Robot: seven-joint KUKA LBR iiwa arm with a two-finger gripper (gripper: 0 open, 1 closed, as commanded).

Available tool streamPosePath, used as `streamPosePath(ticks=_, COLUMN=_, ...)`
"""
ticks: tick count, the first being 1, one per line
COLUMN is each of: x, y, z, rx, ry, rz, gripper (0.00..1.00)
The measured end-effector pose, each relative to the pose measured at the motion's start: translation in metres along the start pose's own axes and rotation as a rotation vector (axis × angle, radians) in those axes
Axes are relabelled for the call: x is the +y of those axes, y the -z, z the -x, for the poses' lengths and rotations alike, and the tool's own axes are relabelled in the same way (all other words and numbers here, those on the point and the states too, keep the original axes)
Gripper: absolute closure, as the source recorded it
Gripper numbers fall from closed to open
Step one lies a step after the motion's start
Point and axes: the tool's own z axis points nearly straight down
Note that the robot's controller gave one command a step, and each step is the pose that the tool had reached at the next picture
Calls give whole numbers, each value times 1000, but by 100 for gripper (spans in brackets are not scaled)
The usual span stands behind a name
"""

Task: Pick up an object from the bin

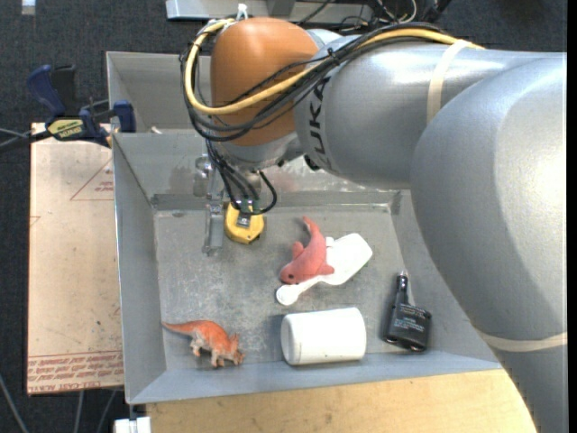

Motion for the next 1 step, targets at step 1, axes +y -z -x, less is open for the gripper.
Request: streamPosePath(ticks=1, x=-1, y=5, z=2, rx=-7, ry=-3, rz=1, gripper=0)
